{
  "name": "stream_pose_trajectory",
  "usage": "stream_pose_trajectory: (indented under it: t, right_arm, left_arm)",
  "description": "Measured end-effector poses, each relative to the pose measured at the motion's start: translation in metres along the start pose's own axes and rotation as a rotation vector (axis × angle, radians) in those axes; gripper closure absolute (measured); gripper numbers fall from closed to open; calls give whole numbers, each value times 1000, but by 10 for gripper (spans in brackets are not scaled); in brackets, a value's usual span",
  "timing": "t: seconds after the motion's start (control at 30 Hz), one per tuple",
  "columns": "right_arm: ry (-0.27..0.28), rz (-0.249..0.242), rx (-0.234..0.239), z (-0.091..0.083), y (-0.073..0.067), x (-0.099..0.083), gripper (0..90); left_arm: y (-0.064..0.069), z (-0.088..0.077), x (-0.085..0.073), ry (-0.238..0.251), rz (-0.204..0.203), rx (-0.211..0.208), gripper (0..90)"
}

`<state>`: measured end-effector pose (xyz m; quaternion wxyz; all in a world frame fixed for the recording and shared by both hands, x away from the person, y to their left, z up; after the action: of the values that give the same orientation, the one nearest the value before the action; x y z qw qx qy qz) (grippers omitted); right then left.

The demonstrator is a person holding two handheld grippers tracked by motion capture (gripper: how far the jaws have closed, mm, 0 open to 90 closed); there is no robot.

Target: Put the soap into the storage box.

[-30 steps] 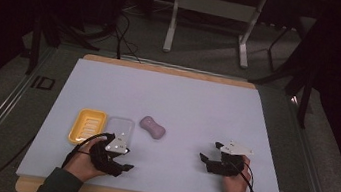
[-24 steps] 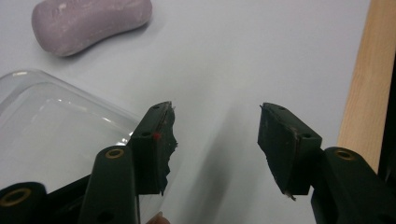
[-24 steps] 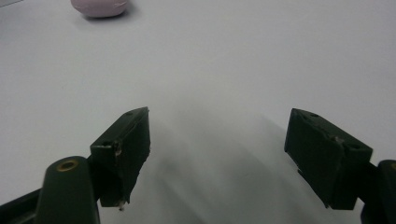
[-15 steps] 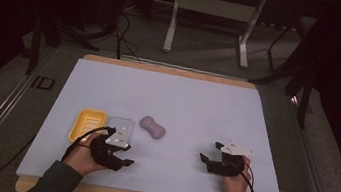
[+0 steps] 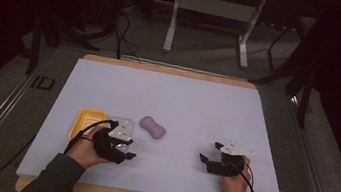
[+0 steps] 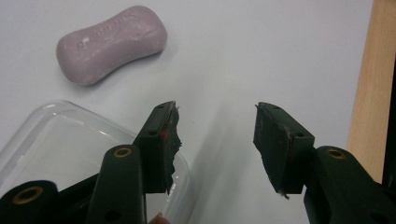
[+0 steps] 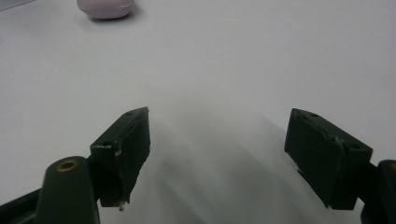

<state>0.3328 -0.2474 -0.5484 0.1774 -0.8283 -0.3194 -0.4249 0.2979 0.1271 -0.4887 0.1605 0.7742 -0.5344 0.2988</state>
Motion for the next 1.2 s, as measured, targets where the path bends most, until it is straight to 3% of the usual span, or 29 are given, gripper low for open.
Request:
stream_pose_trajectory:
  t: [0.43, 0.7, 1.2]
  right_arm:
    - [-2, -8, -1, 0, -1, 0, 216]
    - [-3, -11, -1, 0, -1, 0, 216]
    - [-6, -16, 0, 0, -2, 0, 212]
  left_arm:
    - [-10, 3, 10, -17, 13, -6, 509]
    - [-16, 6, 15, -18, 11, -32, 536]
    - [-35, 12, 18, -24, 2, -18, 474]
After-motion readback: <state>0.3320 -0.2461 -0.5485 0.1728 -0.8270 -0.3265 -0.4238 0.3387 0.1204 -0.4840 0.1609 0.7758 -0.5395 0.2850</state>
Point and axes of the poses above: each handheld gripper's, and its own axes: z roughly forward along the jaws, x roughly out of its top, y roughly to its right, the point moved 2 cm from there along z, roughly forward along the jaws, and after that the axes turned 4 degrees about z, right-handed, at the moved point
